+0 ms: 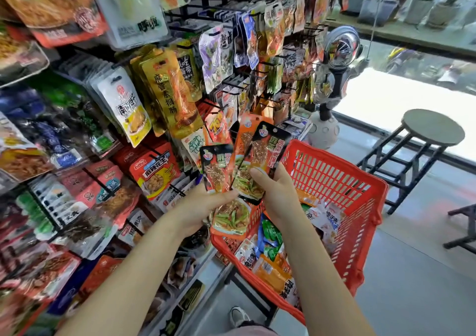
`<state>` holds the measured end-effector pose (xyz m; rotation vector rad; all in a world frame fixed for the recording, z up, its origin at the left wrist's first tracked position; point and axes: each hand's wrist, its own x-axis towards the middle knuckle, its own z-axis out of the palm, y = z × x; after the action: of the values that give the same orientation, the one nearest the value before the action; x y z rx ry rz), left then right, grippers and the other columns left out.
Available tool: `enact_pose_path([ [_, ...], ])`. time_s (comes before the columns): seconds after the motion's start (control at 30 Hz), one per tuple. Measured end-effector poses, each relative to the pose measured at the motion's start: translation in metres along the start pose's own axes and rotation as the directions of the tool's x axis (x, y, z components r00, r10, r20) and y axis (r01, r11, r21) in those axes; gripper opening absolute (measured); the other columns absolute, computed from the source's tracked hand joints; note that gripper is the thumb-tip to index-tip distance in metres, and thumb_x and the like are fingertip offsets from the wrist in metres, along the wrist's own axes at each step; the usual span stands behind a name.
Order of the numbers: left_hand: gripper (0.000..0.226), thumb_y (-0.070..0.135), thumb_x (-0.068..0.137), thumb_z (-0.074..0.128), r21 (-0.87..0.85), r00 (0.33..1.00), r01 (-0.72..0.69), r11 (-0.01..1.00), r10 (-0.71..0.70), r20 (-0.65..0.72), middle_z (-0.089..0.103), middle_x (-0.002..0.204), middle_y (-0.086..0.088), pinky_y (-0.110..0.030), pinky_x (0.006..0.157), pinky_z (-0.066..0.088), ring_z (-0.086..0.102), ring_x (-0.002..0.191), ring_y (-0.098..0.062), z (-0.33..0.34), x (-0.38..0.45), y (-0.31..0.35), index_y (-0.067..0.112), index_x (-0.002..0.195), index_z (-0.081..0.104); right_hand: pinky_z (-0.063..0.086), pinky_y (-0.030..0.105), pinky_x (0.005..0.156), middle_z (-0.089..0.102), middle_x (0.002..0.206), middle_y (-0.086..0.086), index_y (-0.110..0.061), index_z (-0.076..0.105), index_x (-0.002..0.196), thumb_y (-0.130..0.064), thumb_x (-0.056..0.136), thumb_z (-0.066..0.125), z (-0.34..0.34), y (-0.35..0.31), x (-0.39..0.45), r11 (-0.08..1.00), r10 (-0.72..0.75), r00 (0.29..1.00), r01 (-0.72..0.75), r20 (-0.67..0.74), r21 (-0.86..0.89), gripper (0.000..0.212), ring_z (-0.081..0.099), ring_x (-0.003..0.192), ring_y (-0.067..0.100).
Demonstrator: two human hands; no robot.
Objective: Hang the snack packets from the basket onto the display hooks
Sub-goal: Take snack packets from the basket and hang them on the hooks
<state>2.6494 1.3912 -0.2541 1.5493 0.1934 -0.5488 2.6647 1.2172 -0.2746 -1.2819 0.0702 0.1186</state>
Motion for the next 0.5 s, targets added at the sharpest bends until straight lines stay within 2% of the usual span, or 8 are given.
enact_pose_path([
  [0.1, 0.041, 0.033, 0.086, 0.078, 0.019, 1.0, -0.004, 1.0, 0.004, -0.015, 0.068, 0.117, 0.015, -0.024, 0.091, 0.045, 0.062, 0.113, -0.004, 0.003, -0.003, -0.005, 0.034, 0.121, 0.057, 0.043, 0.054, 0.111, 0.067, 0.13, -0.003, -0.032, 0.058, 0.129, -0.031, 0.084, 0.075, 0.001, -0.001, 0.002, 0.999, -0.008, 0.998, 0.011, -0.058, 0.048, 0.048, 0.061, 0.123, 0.021],
  [0.23, 0.026, 0.034, 0.088, 0.075, -0.109, 0.987, -0.035, 0.993, 0.017, -0.158, 0.066, 0.108, 0.011, -0.042, 0.109, 0.041, 0.061, 0.115, -0.018, 0.002, -0.007, -0.004, 0.037, 0.102, 0.054, 0.042, 0.057, 0.111, 0.061, 0.139, 0.004, -0.021, 0.058, 0.129, -0.046, 0.068, 0.081, -0.004, -0.004, 0.009, 0.992, 0.01, 0.992, 0.005, -0.123, 0.122, 0.07, 0.058, 0.128, 0.028],
  [0.27, 0.029, 0.034, 0.087, 0.075, -0.147, 0.977, -0.062, 0.987, 0.03, -0.21, 0.066, 0.114, 0.007, -0.048, 0.111, 0.041, 0.06, 0.122, -0.025, 0.0, -0.007, -0.003, 0.035, 0.109, 0.056, 0.04, 0.058, 0.112, 0.055, 0.145, 0.009, -0.017, 0.055, 0.128, -0.048, 0.065, 0.085, -0.004, -0.007, 0.009, 0.989, 0.021, 0.99, 0.0, -0.137, 0.148, 0.076, 0.054, 0.132, 0.031],
  [0.33, 0.067, 0.035, 0.09, 0.074, -0.248, 0.957, -0.105, 0.963, 0.031, -0.288, 0.056, 0.14, -0.005, -0.055, 0.112, 0.041, 0.053, 0.132, -0.031, 0.001, -0.012, 0.004, 0.021, 0.146, 0.041, 0.037, 0.058, 0.115, 0.046, 0.152, 0.014, -0.005, 0.043, 0.139, -0.051, 0.062, 0.092, -0.006, -0.009, 0.01, 0.984, 0.06, 0.99, -0.037, -0.127, 0.174, 0.102, 0.048, 0.137, 0.035],
  [0.37, 0.086, 0.035, 0.091, 0.073, -0.281, 0.95, -0.104, 0.954, 0.012, -0.311, 0.046, 0.152, -0.01, -0.056, 0.113, 0.039, 0.049, 0.136, -0.032, -0.003, -0.011, 0.004, 0.012, 0.157, 0.023, 0.04, 0.055, 0.113, 0.053, 0.144, 0.012, 0.001, 0.042, 0.137, -0.043, 0.072, 0.09, -0.004, -0.013, 0.007, 0.985, 0.06, 0.994, -0.044, -0.091, 0.168, 0.092, 0.054, 0.13, 0.033],
  [0.4, 0.092, 0.035, 0.092, 0.071, -0.311, 0.94, -0.109, 0.944, -0.003, -0.34, 0.039, 0.157, -0.012, -0.055, 0.114, 0.038, 0.046, 0.139, -0.032, -0.003, -0.011, 0.006, 0.006, 0.159, 0.015, 0.045, 0.051, 0.109, 0.063, 0.13, 0.008, 0.002, 0.046, 0.129, -0.031, 0.085, 0.081, 0.0, -0.015, 0.004, 0.989, 0.049, 0.997, -0.041, -0.053, 0.14, 0.065, 0.062, 0.119, 0.029],
  [0.43, 0.085, 0.033, 0.094, 0.069, -0.334, 0.943, -0.11, 0.936, -0.008, -0.333, 0.041, 0.156, -0.013, -0.054, 0.113, 0.039, 0.048, 0.138, -0.031, -0.004, -0.011, 0.008, 0.003, 0.157, 0.02, 0.048, 0.051, 0.106, 0.068, 0.121, 0.006, -0.003, 0.052, 0.126, -0.025, 0.091, 0.074, 0.006, -0.015, 0.001, 0.996, 0.027, 0.999, -0.025, -0.018, 0.08, 0.047, 0.066, 0.113, 0.027],
  [0.5, 0.048, 0.032, 0.099, 0.061, -0.354, 0.958, -0.104, 0.93, -0.001, -0.286, 0.062, 0.136, -0.02, -0.048, 0.099, 0.051, 0.066, 0.117, -0.03, -0.005, -0.019, 0.022, 0.002, 0.137, 0.057, 0.046, 0.056, 0.107, 0.064, 0.133, 0.003, -0.017, 0.053, 0.136, -0.044, 0.088, 0.075, 0.019, -0.012, -0.004, 0.992, -0.028, 0.999, 0.03, 0.02, -0.121, 0.059, 0.061, 0.124, 0.026],
])
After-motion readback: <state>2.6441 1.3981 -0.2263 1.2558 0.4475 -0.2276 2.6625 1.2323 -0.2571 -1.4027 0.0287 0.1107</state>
